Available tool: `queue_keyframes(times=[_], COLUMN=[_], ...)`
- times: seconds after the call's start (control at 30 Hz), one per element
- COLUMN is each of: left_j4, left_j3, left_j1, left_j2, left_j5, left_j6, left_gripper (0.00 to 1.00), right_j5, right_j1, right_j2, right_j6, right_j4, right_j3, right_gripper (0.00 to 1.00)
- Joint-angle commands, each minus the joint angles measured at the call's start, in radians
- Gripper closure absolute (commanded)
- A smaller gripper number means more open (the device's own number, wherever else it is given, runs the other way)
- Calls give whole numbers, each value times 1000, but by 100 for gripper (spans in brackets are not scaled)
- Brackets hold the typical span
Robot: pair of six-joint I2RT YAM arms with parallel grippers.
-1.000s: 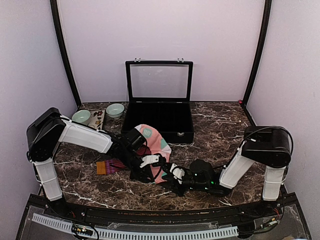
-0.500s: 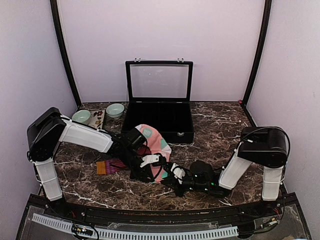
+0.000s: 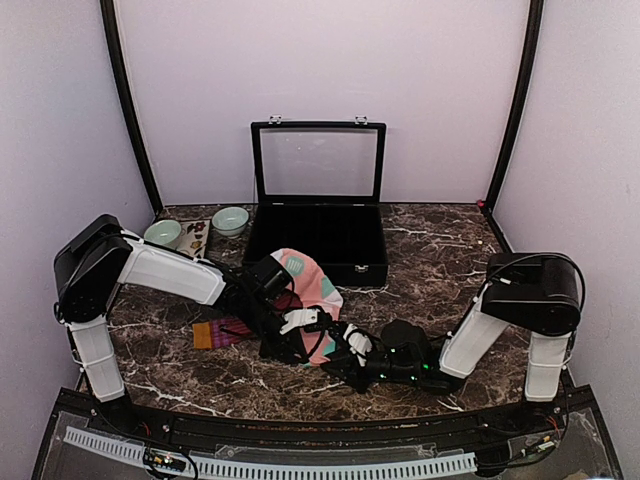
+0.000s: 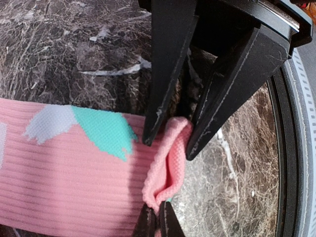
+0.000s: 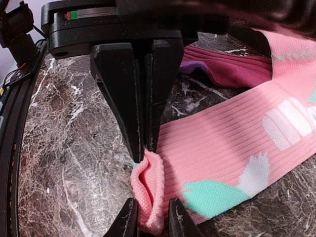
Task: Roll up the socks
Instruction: Roll the sock at the center of the board.
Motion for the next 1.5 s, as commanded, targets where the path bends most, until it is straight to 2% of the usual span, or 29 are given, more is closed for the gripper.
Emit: queue_keyframes(times=[0.0, 0.17, 0.3, 0.43, 0.53, 0.57, 0.63, 0.77, 0.83, 0.87, 1.07, 1.33, 1.47], left_j4=[-57, -62, -67, -67, -66, -66, -68, -74, -82, -92, -173, -136, -134], left_j3=[-4, 6, 8, 8, 11, 13, 17, 14, 5, 2, 26, -23, -28], left_j1=[12, 11, 12, 12, 12, 12, 13, 14, 17, 18, 21, -28, -59], left_j2=[15, 22, 24, 24, 25, 25, 25, -3, -39, -64, -129, -173, -176], left_j5=[-39, -36, -42, -39, -46, -49, -63, -120, -147, -157, -160, -164, -171], left_j6=[12, 14, 18, 16, 15, 14, 14, 20, 45, 65, 150, 177, 189], left_gripper=[100, 100, 100, 100, 100, 100, 91, 54, 43, 41, 40, 44, 46], right_j5=[16, 26, 19, 14, 15, 15, 7, -25, -25, -22, -18, -46, -66], right_j1=[6, 6, 5, 5, 4, 3, -1, -11, -13, -14, -24, -54, -84], right_j2=[4, 30, 44, 44, 42, 41, 39, 19, -1, -11, -66, -17, -7], right_j6=[5, 10, 22, 27, 28, 30, 37, 67, 83, 92, 103, 181, 235], right_j4=[28, 53, 59, 62, 65, 67, 61, -59, -114, -131, -328, -510, -528], right_j3=[27, 45, 45, 20, 7, 6, 11, 45, 39, 30, 30, 135, 145], right_gripper=[78, 78, 85, 86, 99, 100, 100, 100, 100, 100, 100, 100, 100])
